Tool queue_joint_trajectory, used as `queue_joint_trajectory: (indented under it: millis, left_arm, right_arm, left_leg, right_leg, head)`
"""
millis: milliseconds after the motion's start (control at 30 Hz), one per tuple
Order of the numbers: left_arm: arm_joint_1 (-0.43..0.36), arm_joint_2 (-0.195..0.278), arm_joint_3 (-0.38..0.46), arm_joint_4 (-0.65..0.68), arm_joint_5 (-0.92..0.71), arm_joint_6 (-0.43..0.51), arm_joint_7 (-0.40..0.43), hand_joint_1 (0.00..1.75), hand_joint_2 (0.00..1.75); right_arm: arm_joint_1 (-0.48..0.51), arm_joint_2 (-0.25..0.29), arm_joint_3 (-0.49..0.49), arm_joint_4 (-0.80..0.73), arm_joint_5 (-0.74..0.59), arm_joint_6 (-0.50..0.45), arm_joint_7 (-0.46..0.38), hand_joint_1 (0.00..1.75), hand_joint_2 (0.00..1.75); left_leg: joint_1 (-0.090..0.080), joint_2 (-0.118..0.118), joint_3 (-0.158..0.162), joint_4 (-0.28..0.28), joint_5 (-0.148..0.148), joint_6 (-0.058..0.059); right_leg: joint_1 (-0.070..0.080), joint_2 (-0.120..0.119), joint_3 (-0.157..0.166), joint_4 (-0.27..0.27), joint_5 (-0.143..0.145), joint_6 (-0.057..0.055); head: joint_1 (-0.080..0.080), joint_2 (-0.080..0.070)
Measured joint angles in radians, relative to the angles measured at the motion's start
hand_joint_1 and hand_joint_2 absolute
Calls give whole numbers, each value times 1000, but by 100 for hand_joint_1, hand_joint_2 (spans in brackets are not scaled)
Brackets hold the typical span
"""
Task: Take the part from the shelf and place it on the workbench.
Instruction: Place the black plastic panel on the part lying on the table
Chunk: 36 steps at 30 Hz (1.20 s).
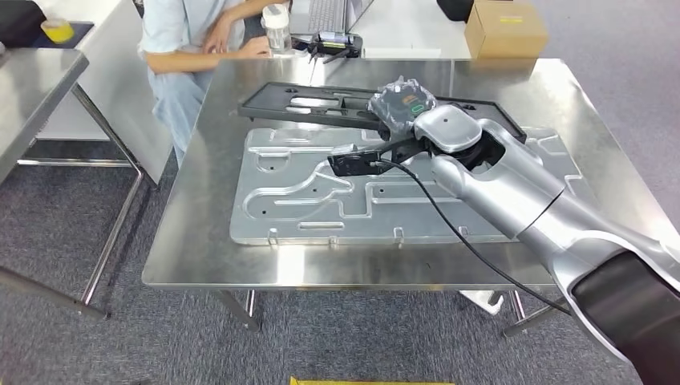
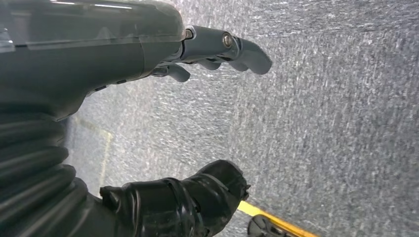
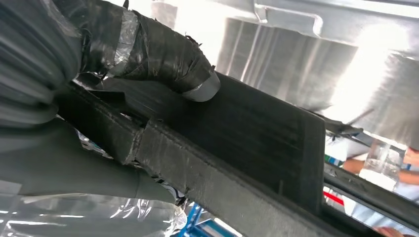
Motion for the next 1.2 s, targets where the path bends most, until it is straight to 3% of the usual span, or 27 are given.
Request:
queue_joint_trajectory:
  millis: [100, 133, 233, 267, 300, 333, 400, 467, 533, 633, 667, 733, 767, 800, 833, 900, 967, 1100, 1167, 1200]
  left_arm:
    - [0, 0, 0, 0, 0, 0, -2, 0, 175]
    - [0, 0, 0, 0, 1, -1, -3, 0, 175]
    - [0, 0, 0, 0, 2, -4, -8, 0, 175]
    - [1, 0, 0, 0, 2, -5, -8, 0, 175]
    - [1, 0, 0, 0, 2, -5, -8, 0, 175]
    - [2, 0, 0, 0, 2, -5, -8, 0, 175]
    - [1, 0, 0, 0, 3, -5, -7, 0, 175]
    - [-1, 1, 0, 0, 3, -3, -6, 0, 175]
    - [-2, 0, 0, 0, 4, -3, -6, 0, 175]
    - [0, 0, 0, 0, 6, -3, -5, 0, 175]
    - [0, 0, 0, 0, 7, -3, -5, 0, 175]
    - [-2, 0, 0, 0, 9, -3, -4, 0, 175]
    - [-3, 0, 0, 0, 10, -3, -4, 0, 175]
    - [-3, 0, 0, 0, 11, -4, -3, 0, 175]
    - [-2, -1, 0, 0, 12, -5, -2, 0, 175]
    - [0, -2, 0, 0, 13, -6, -1, 0, 175]
    - [-1, -2, 0, 0, 14, -5, 0, 0, 175]
    - [-2, -3, 0, 0, 15, -4, 0, 0, 175]
    - [-2, -4, 0, 0, 15, -2, 0, 0, 175]
    - [-2, -4, 0, 0, 15, -1, 0, 0, 175]
  right_arm:
    - [17, -2, -4, -5, -8, -14, -5, 175, 175]
    - [23, -4, -6, -6, -9, -19, -7, 175, 175]
    - [44, -6, -12, -7, -9, -36, -10, 175, 175]
    - [54, -6, -13, -7, -9, -39, -12, 175, 175]
    - [66, -6, -13, -7, -9, -42, -15, 175, 175]
    - [76, -6, -13, -6, -9, -44, -18, 175, 175]
    - [87, -6, -15, -5, -9, -50, -24, 175, 175]
    - [88, -6, -19, -2, -9, -61, -29, 175, 175]
    - [92, -6, -21, 2, -9, -69, -33, 175, 175]
    - [103, -6, -23, 7, -9, -72, -39, 175, 175]
    - [104, -6, -24, 8, -8, -73, -41, 175, 175]
    - [108, -6, -26, 12, -8, -76, -42, 175, 175]
    - [113, -5, -26, 14, -8, -78, -43, 175, 175]
    - [120, -5, -26, 17, -9, -79, -45, 175, 175]
    - [125, -5, -26, 20, -8, -81, -48, 175, 175]
    - [131, -5, -26, 28, -8, -89, -56, 175, 175]
    - [132, 0, -26, 37, -8, -104, -67, 175, 175]
    - [145, 12, -27, 52, -7, -122, -82, 175, 175]
    - [149, 19, -27, 61, -4, -127, -85, 175, 175]
    - [151, 22, -27, 66, -3, -131, -87, 175, 175]
  left_leg:
    - [1, 3, -1, 6, -11, -15]
    - [1, 4, -13, 31, -25, -21]
    - [7, 6, -105, 206, -92, -36]
    - [8, 6, -135, 251, -99, -38]
    - [9, 7, -150, 264, -87, -39]
    - [10, 7, -146, 237, -57, -38]
    - [9, 6, -94, 106, 20, -32]
    - [3, 6, -48, 6, 53, -22]
    - [-2, 5, -38, -12, 44, -12]
    - [5, 6, -20, -26, 43, 3]
    - [8, 6, -13, -31, 41, 8]
    - [7, 6, -6, -30, 34, 15]
    - [7, 6, -4, -27, 29, 17]
    - [7, 5, 0, -25, 23, 17]
    - [8, 3, 4, -21, 17, 16]
    - [10, -1, 10, -9, 1, 9]
    - [6, -4, 9, 4, -13, -2]
    - [4, -4, 9, 8, -25, -19]
    - [7, 1, -16, 62, -55, -30]
    - [8, 3, -45, 118, -78, -34]
  right_leg:
    - [-4, 3, 9, -10, 1, -9]
    - [-7, 3, 14, -15, 0, -13]
    - [-9, 3, 27, -18, -8, -23]
    - [-9, 3, 32, -18, -12, -24]
    - [-9, 4, 37, -17, -17, -23]
    - [-9, 5, 43, -17, -22, -23]
    - [-9, 5, 55, -15, -33, -19]
    - [-7, 6, 59, -15, -40, -11]
    - [-6, 6, 61, -18, -44, 0]
    - [-5, 1, 54, 7, -66, 15]
    - [-5, 0, 33, 50, -86, 18]
    - [-8, -2, -40, 182, -135, 22]
    - [-9, -2, -76, 238, -146, 24]
    - [-10, -2, -97, 259, -137, 25]
    - [-12, -3, -99, 242, -111, 25]
    - [-15, -5, -59, 124, -34, 23]
    - [-13, -6, -19, 29, 0, 18]
    - [-11, -2, -6, 10, -8, 2]
    - [-16, -1, 1, 7, -12, -9]
    - [-16, -1, 5, 6, -15, -14]
  head:
    - [0, 0]
    - [-1, 0]
    - [-6, 0]
    - [-6, 0]
    - [-6, 0]
    - [-7, 0]
    - [-7, 0]
    - [-6, 0]
    - [-6, 0]
    - [-4, 0]
    - [-2, 0]
    - [2, 0]
    - [2, 0]
    - [3, 0]
    - [4, 0]
    - [5, 0]
    - [4, 0]
    - [0, 0]
    - [-3, 0]
    - [-5, 0]
